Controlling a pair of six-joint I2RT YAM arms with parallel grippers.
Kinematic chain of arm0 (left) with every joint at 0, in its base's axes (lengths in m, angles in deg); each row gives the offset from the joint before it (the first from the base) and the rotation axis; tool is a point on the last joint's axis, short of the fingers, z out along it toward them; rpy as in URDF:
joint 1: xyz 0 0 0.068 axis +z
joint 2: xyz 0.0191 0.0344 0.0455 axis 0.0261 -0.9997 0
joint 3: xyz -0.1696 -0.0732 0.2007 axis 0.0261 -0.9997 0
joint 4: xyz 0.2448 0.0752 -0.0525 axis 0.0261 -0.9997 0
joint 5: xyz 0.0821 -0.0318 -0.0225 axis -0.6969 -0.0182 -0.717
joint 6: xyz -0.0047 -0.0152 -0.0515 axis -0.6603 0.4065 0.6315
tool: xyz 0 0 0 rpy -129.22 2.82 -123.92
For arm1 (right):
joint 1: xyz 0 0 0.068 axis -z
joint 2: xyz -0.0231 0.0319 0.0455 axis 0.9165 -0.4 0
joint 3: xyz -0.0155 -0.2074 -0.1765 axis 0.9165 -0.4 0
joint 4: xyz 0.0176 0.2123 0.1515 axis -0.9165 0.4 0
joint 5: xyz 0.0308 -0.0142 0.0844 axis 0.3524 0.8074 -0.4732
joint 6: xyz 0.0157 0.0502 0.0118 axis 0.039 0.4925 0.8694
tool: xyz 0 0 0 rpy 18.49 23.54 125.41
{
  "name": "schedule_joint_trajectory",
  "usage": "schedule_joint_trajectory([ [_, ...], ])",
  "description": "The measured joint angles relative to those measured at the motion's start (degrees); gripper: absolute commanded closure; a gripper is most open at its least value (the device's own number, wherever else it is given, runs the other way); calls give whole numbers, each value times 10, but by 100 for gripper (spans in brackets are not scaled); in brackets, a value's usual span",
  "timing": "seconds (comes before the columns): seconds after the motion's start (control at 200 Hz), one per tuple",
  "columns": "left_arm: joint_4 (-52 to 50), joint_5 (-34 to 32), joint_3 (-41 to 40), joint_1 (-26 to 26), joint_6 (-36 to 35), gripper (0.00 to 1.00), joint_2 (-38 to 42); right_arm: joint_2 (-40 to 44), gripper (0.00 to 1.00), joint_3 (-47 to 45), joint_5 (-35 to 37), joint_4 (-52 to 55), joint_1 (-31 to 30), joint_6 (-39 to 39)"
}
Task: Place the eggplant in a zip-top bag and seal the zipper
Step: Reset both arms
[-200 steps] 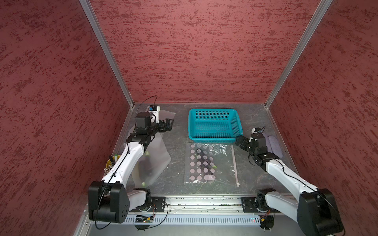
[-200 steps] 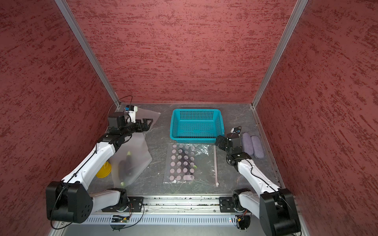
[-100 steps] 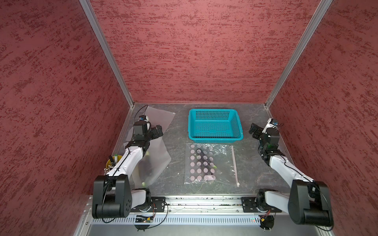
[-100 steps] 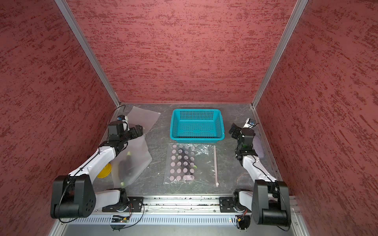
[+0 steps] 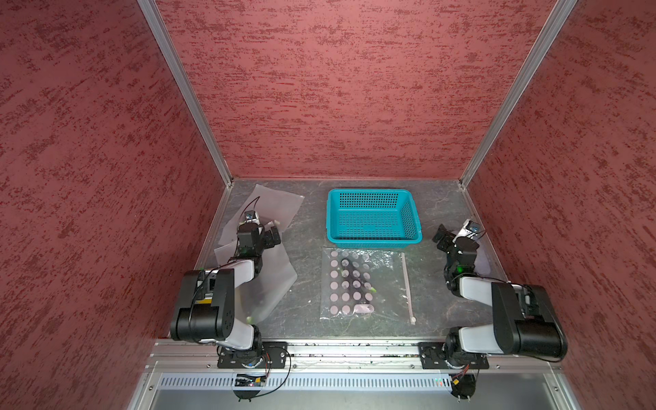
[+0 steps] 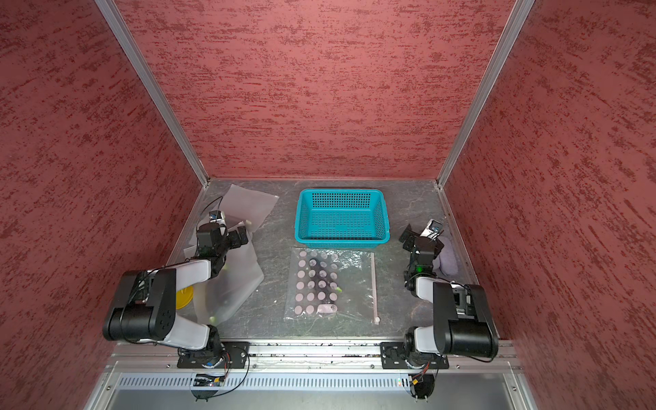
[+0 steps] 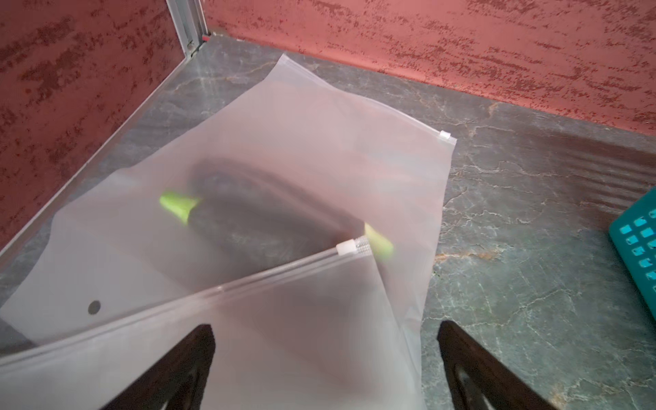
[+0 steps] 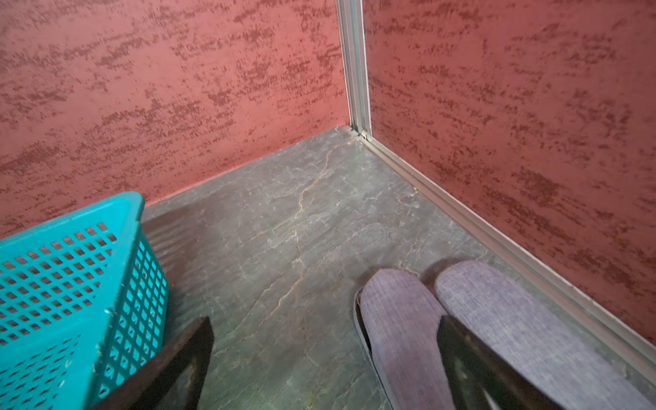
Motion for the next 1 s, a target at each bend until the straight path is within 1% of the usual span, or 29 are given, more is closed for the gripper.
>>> schedule_joint_trajectory([
  [0.11, 38, 7, -6, -19, -19, 0, -2, 10, 1, -28, -1, -48, 0, -8],
  [0.291, 72, 7, -10, -19, -32, 0, -2, 50, 1, -72, -6, -86, 0, -20],
  [0.441, 134, 9, -54, -19, -37, 0, -2, 54, 1, -83, -12, -129, 0, -39],
  [0.481, 168, 9, -75, -20, -40, 0, -7, 46, 1, -85, -17, -146, 0, -42],
  [0.551, 183, 10, -92, -20, -41, 0, -15, 14, 1, -85, -32, -186, 0, -50],
  [0.676, 196, 22, -92, -14, -41, 0, -20, -53, 1, -87, -49, -249, -14, -72],
  [0.721, 201, 26, -91, -11, -41, 0, -20, -71, 1, -84, -49, -249, -20, -77],
  [1.002, 213, 35, -90, -6, -40, 0, -20, -79, 1, -82, -49, -260, -30, -90],
])
